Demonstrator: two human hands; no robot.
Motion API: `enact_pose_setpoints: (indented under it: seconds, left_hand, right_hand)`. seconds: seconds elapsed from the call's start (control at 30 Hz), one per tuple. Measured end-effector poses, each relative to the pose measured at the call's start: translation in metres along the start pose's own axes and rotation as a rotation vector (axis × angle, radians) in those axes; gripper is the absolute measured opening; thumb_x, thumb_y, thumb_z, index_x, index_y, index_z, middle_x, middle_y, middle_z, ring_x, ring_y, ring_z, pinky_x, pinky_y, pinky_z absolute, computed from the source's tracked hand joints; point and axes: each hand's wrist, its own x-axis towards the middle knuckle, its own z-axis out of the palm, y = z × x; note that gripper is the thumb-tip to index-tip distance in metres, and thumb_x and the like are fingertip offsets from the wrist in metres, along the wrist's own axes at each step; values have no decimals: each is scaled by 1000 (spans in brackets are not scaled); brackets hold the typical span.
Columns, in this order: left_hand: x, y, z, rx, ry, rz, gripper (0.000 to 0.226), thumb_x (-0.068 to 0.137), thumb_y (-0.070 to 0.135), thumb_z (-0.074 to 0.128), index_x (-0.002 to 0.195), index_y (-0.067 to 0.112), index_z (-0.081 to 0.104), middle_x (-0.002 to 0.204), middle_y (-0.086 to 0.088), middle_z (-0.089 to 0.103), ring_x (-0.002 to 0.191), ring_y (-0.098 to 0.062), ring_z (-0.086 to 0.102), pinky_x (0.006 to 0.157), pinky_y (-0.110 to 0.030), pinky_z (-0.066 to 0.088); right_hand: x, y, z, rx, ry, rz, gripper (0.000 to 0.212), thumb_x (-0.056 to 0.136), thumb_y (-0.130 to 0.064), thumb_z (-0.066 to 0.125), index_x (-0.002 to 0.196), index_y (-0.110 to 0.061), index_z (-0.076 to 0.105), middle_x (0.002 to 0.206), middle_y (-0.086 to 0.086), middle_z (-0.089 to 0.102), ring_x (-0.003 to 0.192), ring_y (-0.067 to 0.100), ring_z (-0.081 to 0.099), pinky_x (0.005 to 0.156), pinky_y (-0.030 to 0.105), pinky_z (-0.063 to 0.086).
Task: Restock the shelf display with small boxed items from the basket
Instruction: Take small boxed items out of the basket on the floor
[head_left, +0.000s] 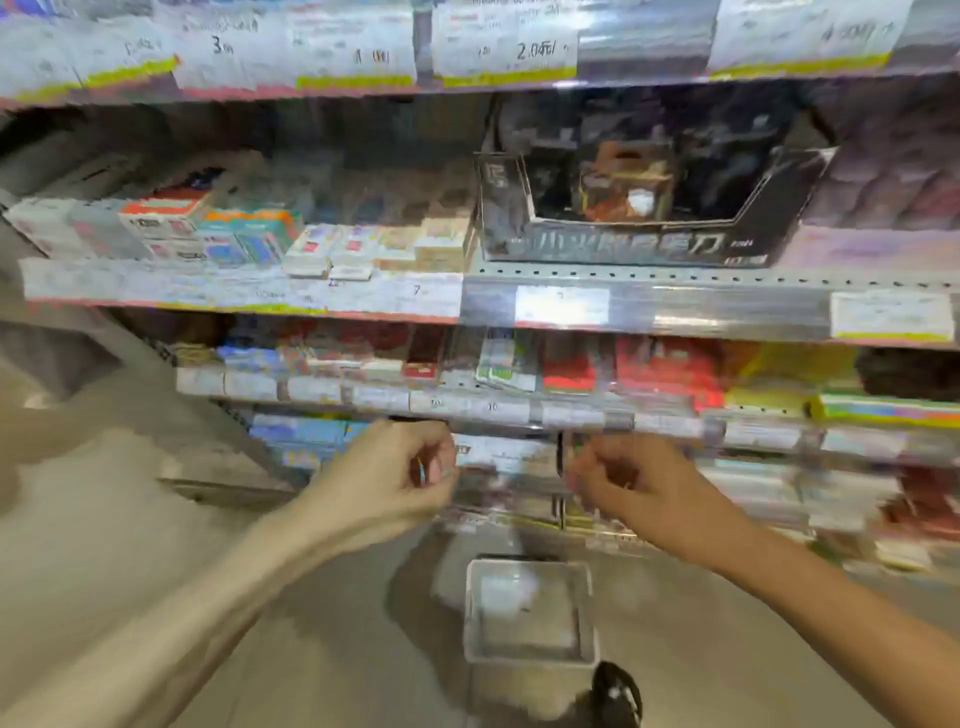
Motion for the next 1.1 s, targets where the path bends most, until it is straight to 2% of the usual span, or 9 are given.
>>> enact_pose_setpoints:
  seconds: [0.07,0.17,0.27,0.4,0.6,0.73,0.87,1.0,1.1]
  left_hand:
    - [-11,-25,32,-29,-85,-104,23,75,14,59,58,25,47,50,11,48,48,-2,40,48,-17,30]
    - [-22,-64,83,-10,-193,-163,22,72,38,52,56,26,44,56,6,45,55,-6,41,56,-25,34]
    - [-22,-109,142,-38,-291,-237,25,72,45,54,60,24,45,60,9,46,57,-5,42,56,-25,34]
    - [-13,-173,232,-126,-308,-359,32,80,20,67,59,24,44,54,7,45,49,-4,38,44,-16,27]
    - [-11,-257,379,-200,-356,-535,26,73,10,67,63,22,46,58,-3,55,52,-20,54,50,-23,37]
    - [-16,-308,466,-109,-384,-541,22,69,14,70,67,23,50,77,-3,57,72,-19,52,56,-16,36]
    - [-14,-350,537,-67,-428,-536,25,71,14,68,64,26,47,67,6,57,76,-20,55,81,-28,43]
    - [-7,-395,609,-68,-533,-526,16,75,17,67,80,18,52,81,1,58,78,-17,54,72,-24,41]
    - [0,-428,655,-41,-605,-486,18,75,16,66,90,13,57,91,-2,60,86,-20,56,77,-27,45]
  right_hand:
    - [-8,33,26,-59,-55,109,32,79,-34,51,65,-7,59,67,19,62,58,13,51,59,38,46]
    - [-14,89,61,-153,-104,250,17,82,-14,59,65,-16,61,68,7,64,66,20,60,67,36,49]
    - [-11,149,95,-216,-148,354,9,81,-12,62,76,-6,66,76,15,69,75,28,66,71,36,51]
    - [-1,241,141,-329,-217,510,15,84,-13,58,95,-8,67,89,5,64,86,16,58,59,11,39]
    - [-3,391,211,-407,-244,716,23,83,-17,57,103,-12,67,114,11,66,106,27,60,90,32,48]
    - [-1,479,251,-397,-247,776,21,82,-17,57,100,-15,66,113,9,66,104,27,61,92,35,49]
    - [8,553,294,-461,-305,761,23,84,-15,53,104,-13,63,116,11,64,106,30,60,93,32,47]
    - [25,628,346,-534,-401,750,25,88,-11,48,108,-5,62,114,15,63,108,31,59,84,29,46]
    - [39,678,380,-670,-496,739,32,92,-11,43,120,1,53,123,18,58,115,32,55,90,31,46]
